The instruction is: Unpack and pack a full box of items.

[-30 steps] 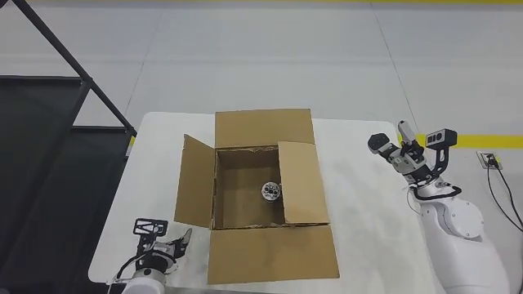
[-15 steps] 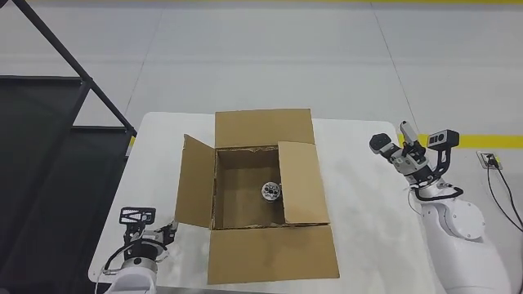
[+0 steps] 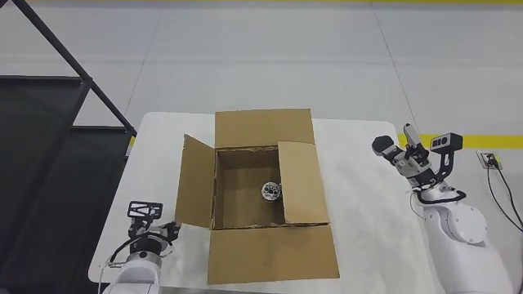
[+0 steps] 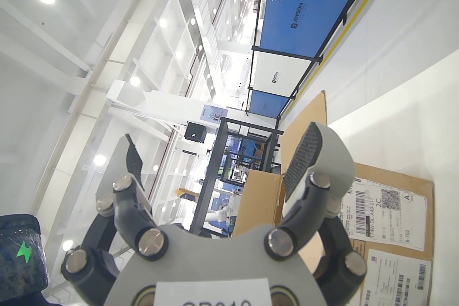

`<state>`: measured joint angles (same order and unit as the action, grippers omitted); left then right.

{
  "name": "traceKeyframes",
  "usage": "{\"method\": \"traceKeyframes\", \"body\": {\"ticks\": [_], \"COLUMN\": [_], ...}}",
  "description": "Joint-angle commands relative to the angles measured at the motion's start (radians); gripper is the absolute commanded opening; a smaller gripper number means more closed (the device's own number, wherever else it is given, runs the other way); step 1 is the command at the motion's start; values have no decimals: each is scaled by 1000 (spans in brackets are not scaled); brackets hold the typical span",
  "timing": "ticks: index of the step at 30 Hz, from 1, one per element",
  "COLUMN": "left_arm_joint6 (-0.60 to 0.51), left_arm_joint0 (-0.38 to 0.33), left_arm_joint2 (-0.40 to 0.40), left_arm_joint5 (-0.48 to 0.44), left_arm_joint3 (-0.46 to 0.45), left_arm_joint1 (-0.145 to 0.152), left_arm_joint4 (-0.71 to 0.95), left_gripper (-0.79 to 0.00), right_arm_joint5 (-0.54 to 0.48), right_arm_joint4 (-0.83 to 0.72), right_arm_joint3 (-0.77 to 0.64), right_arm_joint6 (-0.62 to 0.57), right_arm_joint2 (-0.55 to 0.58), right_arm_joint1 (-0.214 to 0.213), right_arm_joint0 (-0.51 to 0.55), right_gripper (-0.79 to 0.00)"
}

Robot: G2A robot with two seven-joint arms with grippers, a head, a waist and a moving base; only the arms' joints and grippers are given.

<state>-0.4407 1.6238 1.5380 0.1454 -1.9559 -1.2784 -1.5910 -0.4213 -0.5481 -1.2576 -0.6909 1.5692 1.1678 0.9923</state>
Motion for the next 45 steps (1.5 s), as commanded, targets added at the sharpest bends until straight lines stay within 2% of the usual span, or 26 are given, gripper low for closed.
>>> {"method": "traceKeyframes", "body": {"ticks": [1, 5, 9, 18, 23, 34, 45], "left_arm_joint6": [33, 28, -5, -135, -175, -260, -315], "left_arm_joint0": [47, 113, 88, -79, -146, -258, -395], "left_arm_joint2": [8, 34, 17, -50, -61, -64, -57], "left_arm_joint5": [19, -40, -77, -17, -22, -51, -126], "left_arm_joint3": [-36, -46, 1, 153, 188, 249, 340], "left_arm_joint1": [-1, 1, 2, -8, -10, -11, -13], "left_arm_joint4": [12, 46, 23, -57, -79, -150, -148], "left_gripper": [0, 0, 0, 0, 0, 0, 0], "right_arm_joint5": [1, 2, 3, -4, -8, -14, -22], "right_arm_joint4": [2, -1, -3, -7, -16, -26, -35], "right_arm_joint3": [-1, 4, 9, 16, 9, -1, -17], "right_arm_joint6": [3, 3, 0, -9, -12, -11, -4], "right_arm_joint2": [-1, -6, -13, -6, 6, 19, 35], "right_arm_joint1": [0, 0, 0, -2, -5, -8, -12], "right_arm_joint0": [1, -4, -15, -10, 8, 31, 63], "right_gripper": [0, 0, 0, 0, 0, 0, 0]}}
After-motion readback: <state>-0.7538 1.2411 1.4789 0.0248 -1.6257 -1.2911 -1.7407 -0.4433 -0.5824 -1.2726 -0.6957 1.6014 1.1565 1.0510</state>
